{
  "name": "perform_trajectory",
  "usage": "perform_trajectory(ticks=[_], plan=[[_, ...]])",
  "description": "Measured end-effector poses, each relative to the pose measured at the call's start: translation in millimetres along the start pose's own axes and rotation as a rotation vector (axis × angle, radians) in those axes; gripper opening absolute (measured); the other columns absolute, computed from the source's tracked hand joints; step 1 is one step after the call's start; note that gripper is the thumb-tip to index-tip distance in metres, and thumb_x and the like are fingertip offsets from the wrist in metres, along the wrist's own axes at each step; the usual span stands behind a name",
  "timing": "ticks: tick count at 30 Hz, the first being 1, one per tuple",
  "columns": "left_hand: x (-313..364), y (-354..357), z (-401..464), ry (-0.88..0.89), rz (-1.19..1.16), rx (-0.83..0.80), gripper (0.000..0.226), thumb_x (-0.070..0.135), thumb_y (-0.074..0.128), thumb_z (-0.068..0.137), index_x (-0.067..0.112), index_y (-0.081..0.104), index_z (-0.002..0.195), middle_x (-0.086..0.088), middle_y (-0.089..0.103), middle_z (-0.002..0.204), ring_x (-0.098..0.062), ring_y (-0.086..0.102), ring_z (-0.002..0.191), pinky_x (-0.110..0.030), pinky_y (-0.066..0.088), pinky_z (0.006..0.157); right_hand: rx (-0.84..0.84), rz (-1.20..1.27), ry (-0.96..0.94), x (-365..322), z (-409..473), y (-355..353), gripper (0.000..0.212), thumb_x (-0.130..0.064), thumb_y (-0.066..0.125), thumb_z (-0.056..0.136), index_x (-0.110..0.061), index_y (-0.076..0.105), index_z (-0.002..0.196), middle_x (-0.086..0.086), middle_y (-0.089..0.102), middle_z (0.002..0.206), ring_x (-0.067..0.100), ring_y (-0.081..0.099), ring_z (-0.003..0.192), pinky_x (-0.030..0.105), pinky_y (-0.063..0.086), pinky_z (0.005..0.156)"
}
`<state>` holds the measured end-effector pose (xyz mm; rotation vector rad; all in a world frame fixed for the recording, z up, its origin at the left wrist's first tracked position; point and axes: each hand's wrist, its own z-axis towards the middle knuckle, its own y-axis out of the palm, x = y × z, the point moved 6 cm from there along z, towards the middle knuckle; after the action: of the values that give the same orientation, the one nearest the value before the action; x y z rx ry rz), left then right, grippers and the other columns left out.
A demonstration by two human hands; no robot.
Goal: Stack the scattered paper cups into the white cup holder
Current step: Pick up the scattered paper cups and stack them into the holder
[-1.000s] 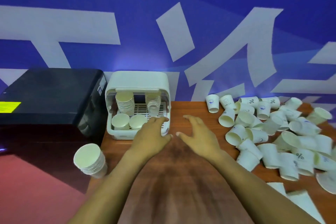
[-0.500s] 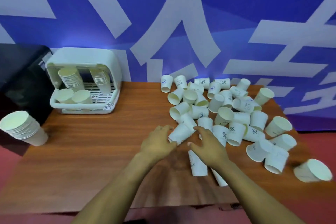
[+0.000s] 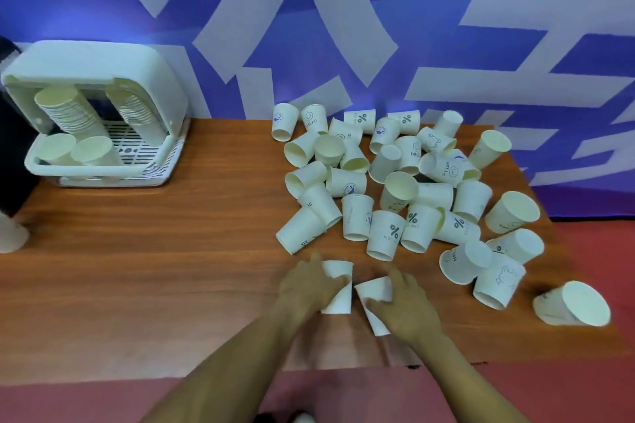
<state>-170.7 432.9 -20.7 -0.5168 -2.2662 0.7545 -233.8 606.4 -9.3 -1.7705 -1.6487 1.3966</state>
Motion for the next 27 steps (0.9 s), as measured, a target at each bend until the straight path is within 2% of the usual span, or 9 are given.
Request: perform_trajectory(ticks=[3, 7, 10, 12, 14, 17, 19, 23, 27], plan=[[3, 15, 4, -0.001, -0.010, -0.003, 0.064, 0.058, 0.055, 0.085, 0.019, 0.034, 0.132, -0.009, 0.055, 0.124, -0.026, 0.056, 0.111, -0.040, 0.049, 0.090, -0.026, 0.035, 0.005, 6, 3, 9, 0.074, -0.045, 0.062, 0.084, -0.025, 0.026, 0.145, 0.003, 0.039, 0.140, 0.023, 0.045, 0.125, 0.033, 0.040, 0.093], [9, 16, 1, 0.040, -0.096, 0.040, 0.054, 0.046, 0.062, 0.084, 0.015, 0.037, 0.121, -0.010, 0.052, 0.118, -0.025, 0.056, 0.104, -0.039, 0.050, 0.085, -0.020, 0.090, -0.006, 6, 6, 5, 0.068, -0.036, 0.062, 0.087, -0.023, 0.027, 0.144, 0.005, 0.044, 0.135, 0.021, 0.049, 0.119, 0.028, 0.039, 0.084], [13, -1, -9, 0.114, -0.168, 0.107, 0.069, 0.034, 0.069, 0.080, 0.016, 0.031, 0.135, -0.008, 0.046, 0.125, -0.023, 0.052, 0.110, -0.033, 0.046, 0.086, 0.022, 0.140, -0.044, -1, 2, -9, 0.070, -0.036, 0.062, 0.085, -0.026, 0.026, 0.144, 0.004, 0.045, 0.134, 0.018, 0.049, 0.113, 0.029, 0.039, 0.083], [15, -23, -20, 0.165, -0.205, 0.134, 0.081, 0.030, 0.069, 0.080, 0.021, 0.022, 0.145, -0.006, 0.039, 0.132, -0.023, 0.048, 0.117, -0.029, 0.042, 0.089, 0.058, 0.173, -0.071, -12, -1, -22, 0.073, -0.036, 0.061, 0.085, -0.026, 0.023, 0.146, 0.004, 0.039, 0.142, 0.020, 0.044, 0.124, 0.032, 0.039, 0.093], [14, -49, -33, 0.198, -0.183, 0.153, 0.086, 0.030, 0.068, 0.080, 0.022, 0.017, 0.149, -0.004, 0.031, 0.136, -0.024, 0.045, 0.120, -0.027, 0.039, 0.087, 0.084, 0.191, -0.122, -31, -1, -34, 0.075, -0.035, 0.062, 0.085, -0.026, 0.021, 0.148, 0.003, 0.035, 0.148, 0.020, 0.039, 0.131, 0.036, 0.037, 0.100], [7, -87, -56, 0.238, -0.128, 0.203, 0.077, 0.031, 0.071, 0.077, 0.022, 0.029, 0.140, 0.002, 0.029, 0.120, -0.019, 0.049, 0.099, -0.029, 0.042, 0.080, 0.123, 0.188, -0.198, -72, -7, -49, 0.079, -0.038, 0.064, 0.081, -0.029, 0.022, 0.147, 0.002, 0.040, 0.143, 0.021, 0.043, 0.127, 0.037, 0.039, 0.098], [-4, -115, -72, 0.242, -0.134, 0.255, 0.073, 0.029, 0.074, 0.074, 0.021, 0.033, 0.134, 0.004, 0.028, 0.116, -0.019, 0.051, 0.096, -0.032, 0.046, 0.082, 0.145, 0.196, -0.242, -103, -13, -56, 0.084, -0.047, 0.062, 0.073, -0.031, 0.024, 0.146, 0.000, 0.041, 0.140, 0.020, 0.045, 0.124, 0.038, 0.042, 0.096], [-31, -172, -95, 0.263, -0.210, 0.362, 0.072, 0.020, 0.074, 0.073, 0.021, 0.033, 0.132, 0.005, 0.031, 0.116, -0.015, 0.047, 0.098, -0.029, 0.043, 0.083, 0.167, 0.189, -0.327, -162, -19, -54, 0.080, -0.043, 0.065, 0.073, -0.032, 0.027, 0.143, -0.003, 0.039, 0.136, 0.019, 0.044, 0.125, 0.037, 0.044, 0.094], [-68, -229, -106, 0.261, -0.194, 0.458, 0.085, 0.020, 0.074, 0.071, 0.023, 0.026, 0.141, 0.002, 0.032, 0.128, -0.021, 0.047, 0.116, -0.028, 0.041, 0.089, 0.187, 0.153, -0.371, -221, -19, -46, 0.085, -0.035, 0.068, 0.075, -0.033, 0.022, 0.146, -0.001, 0.035, 0.138, 0.019, 0.043, 0.126, 0.030, 0.040, 0.089]])
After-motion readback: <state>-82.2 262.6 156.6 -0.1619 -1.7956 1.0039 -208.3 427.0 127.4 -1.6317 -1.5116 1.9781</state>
